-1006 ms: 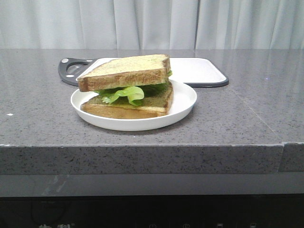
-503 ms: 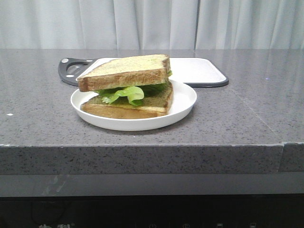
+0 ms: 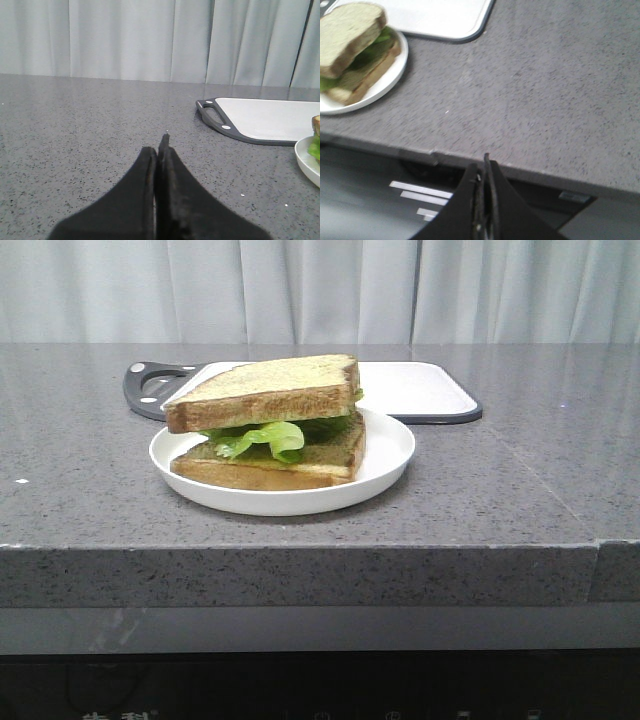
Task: Left arm grabs bread, right arm adds lettuce
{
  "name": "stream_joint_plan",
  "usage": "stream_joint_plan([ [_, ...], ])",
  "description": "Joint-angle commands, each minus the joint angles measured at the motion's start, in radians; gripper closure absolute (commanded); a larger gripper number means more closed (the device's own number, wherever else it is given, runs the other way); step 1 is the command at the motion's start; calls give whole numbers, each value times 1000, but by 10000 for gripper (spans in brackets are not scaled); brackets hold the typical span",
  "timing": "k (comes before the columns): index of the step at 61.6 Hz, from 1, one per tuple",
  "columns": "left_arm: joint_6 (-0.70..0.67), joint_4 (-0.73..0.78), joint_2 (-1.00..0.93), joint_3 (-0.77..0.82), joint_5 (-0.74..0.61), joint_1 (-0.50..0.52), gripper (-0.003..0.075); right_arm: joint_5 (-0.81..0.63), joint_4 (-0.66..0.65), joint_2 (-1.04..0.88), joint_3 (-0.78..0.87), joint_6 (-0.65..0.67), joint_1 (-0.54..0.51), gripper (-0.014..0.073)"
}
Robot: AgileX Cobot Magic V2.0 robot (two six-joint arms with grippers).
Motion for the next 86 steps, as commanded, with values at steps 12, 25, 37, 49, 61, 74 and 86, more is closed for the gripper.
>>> stream_joint_plan([
  [12,-8,-2,-18,4,-89,2,741,-610,-1,-256,462,-5,-58,661],
  [25,-8,-2,-18,4,-89,2,741,-807,11,-398,658,-4,-57,661],
  [37,-8,-2,-18,4,-89,2,741,-874,60,-407,703,-4,-56,661],
  [49,-8,-2,-18,4,-89,2,741,-865,60,-406,703,-4,-54,661],
  [61,-8,-2,-18,4,-89,2,741,-869,60,-406,703,-4,-54,661],
  [74,-8,-2,-18,4,-89,2,741,-944,-115,-406,703,158,-54,661],
  [86,-8,-2,-18,4,-89,2,741,-959,-115,-406,703,168,-54,661],
])
